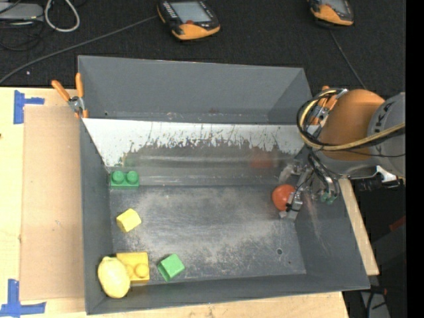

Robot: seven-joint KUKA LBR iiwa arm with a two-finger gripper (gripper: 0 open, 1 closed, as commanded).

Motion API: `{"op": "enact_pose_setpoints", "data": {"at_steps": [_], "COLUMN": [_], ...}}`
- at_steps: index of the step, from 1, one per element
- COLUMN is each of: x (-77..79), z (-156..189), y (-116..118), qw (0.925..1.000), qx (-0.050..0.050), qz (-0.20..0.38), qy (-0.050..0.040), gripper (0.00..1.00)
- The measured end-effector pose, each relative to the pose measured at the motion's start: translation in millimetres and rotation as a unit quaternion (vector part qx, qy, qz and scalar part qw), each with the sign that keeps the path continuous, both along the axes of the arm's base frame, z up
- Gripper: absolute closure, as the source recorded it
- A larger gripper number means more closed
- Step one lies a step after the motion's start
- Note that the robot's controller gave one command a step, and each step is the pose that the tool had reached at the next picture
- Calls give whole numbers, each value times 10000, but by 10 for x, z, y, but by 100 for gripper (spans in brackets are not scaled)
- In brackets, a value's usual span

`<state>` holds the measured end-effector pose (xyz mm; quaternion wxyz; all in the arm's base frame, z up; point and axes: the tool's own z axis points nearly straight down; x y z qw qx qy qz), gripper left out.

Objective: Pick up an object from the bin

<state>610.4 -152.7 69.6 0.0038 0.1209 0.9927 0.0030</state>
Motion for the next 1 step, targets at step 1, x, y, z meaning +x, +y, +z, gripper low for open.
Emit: {"op": "enact_pose_setpoints", "data": {"at_steps": [1], "x": [-38], "z": [-5], "y": [-44], "qw": [10000], "qx": [3], "qz": [-13], "qy": [13], "gripper": [100]}}
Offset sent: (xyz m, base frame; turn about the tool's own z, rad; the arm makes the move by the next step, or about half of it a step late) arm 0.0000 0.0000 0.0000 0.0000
